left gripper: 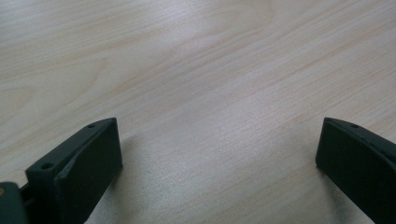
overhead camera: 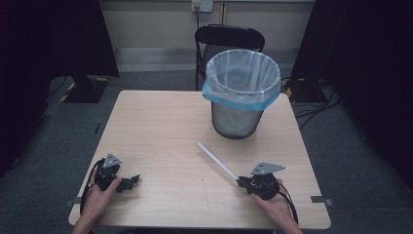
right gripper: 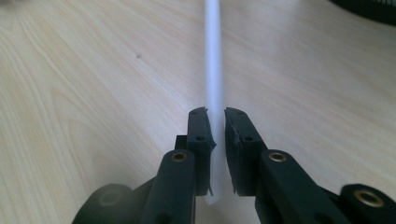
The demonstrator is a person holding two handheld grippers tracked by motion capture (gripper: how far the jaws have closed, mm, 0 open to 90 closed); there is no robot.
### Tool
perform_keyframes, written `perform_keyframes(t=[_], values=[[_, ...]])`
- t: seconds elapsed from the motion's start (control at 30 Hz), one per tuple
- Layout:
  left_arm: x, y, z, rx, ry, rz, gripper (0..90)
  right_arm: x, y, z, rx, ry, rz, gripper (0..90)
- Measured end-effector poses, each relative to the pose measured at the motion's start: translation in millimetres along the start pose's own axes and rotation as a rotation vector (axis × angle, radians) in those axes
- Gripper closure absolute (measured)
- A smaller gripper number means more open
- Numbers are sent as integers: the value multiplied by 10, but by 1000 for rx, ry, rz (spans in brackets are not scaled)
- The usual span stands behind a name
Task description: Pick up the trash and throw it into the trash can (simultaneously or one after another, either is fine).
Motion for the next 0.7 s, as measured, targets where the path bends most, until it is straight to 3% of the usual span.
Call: perform_keyframes(t=[0.13,0.7], values=[[0,0,0,0,0,0,0,-40,30,123,-32,-34,19,811],[0,0,0,0,0,0,0,-161,39,620,-36,-180,39,811]])
Point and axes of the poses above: each handheld gripper's, and its own axes: x roughly forward along the jaws, z roughly out of its top, y roughly to its left, the point moved 4 cm from there along x, roughly forward along the jaws, and after that the axes turned 2 degrees about y, right-handed, at the moved point
